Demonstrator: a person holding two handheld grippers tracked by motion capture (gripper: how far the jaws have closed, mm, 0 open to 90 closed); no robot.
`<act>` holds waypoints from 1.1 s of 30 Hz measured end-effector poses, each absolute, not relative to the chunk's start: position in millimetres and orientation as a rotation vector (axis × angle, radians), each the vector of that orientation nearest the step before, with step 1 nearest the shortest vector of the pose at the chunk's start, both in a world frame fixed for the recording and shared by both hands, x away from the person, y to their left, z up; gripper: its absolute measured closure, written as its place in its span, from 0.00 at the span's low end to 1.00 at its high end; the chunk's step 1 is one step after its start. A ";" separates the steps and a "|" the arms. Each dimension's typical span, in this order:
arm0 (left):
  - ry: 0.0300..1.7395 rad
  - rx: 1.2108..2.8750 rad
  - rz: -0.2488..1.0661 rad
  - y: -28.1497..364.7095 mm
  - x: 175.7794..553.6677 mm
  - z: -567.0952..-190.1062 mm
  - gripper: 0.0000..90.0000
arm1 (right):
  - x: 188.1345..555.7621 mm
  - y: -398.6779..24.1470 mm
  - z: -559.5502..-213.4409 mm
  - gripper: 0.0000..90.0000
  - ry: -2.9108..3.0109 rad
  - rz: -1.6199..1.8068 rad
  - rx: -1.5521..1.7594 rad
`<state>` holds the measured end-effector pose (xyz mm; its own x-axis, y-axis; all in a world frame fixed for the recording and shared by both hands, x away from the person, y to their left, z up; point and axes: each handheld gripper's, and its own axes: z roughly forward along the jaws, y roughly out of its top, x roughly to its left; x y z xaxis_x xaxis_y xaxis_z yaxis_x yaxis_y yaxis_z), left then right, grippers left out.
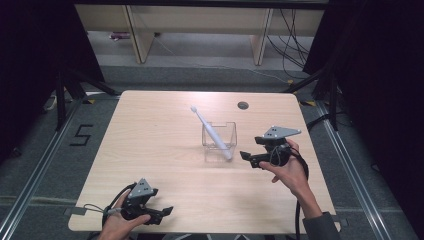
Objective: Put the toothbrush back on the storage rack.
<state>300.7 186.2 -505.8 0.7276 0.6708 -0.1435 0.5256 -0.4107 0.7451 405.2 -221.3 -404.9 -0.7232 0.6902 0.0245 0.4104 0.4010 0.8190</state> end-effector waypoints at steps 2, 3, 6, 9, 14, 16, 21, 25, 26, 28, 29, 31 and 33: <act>0.916 2.090 0.223 185.4 299.9 -505.9 0.17 | 404.4 -221.0 -406.0 0.24 2.342 1.235 0.946; 0.907 2.105 0.225 186.4 300.2 -505.4 0.17 | 403.8 -221.2 -406.3 0.24 2.343 1.230 0.947; 0.904 2.106 0.227 186.4 300.4 -505.5 0.17 | 402.2 -220.9 -410.0 0.23 2.352 1.225 0.947; 0.903 2.106 0.226 186.3 300.4 -505.5 0.17 | 400.3 -220.4 -413.0 0.23 2.366 1.223 0.968; 0.903 2.106 0.224 186.2 300.5 -505.8 0.17 | 397.9 -220.3 -416.8 0.23 2.370 1.223 0.983; 0.903 2.106 0.228 186.2 300.5 -505.7 0.17 | 397.8 -221.1 -418.2 0.23 2.381 1.213 0.967; 0.905 2.106 0.228 186.2 300.4 -505.6 0.17 | 394.0 -220.1 -422.1 0.22 2.381 1.216 0.986; 0.903 2.107 0.227 186.2 300.4 -505.7 0.17 | 392.2 -220.3 -423.7 0.22 2.391 1.205 0.958; 0.905 2.106 0.227 186.3 300.4 -505.6 0.17 | 392.4 -220.2 -424.5 0.22 2.386 1.205 0.940; 0.905 2.106 0.228 186.3 300.4 -505.6 0.17 | 389.7 -218.9 -425.5 0.22 2.402 1.214 0.961; 0.904 2.106 0.228 186.1 300.3 -505.7 0.17 | 389.8 -219.2 -426.2 0.22 2.411 1.204 0.946; 0.902 2.108 0.227 186.1 300.4 -505.7 0.17 | 388.3 -219.0 -427.6 0.22 2.406 1.197 0.941; 0.904 2.107 0.228 186.2 300.3 -505.7 0.17 | 387.5 -218.8 -429.4 0.23 2.414 1.197 0.931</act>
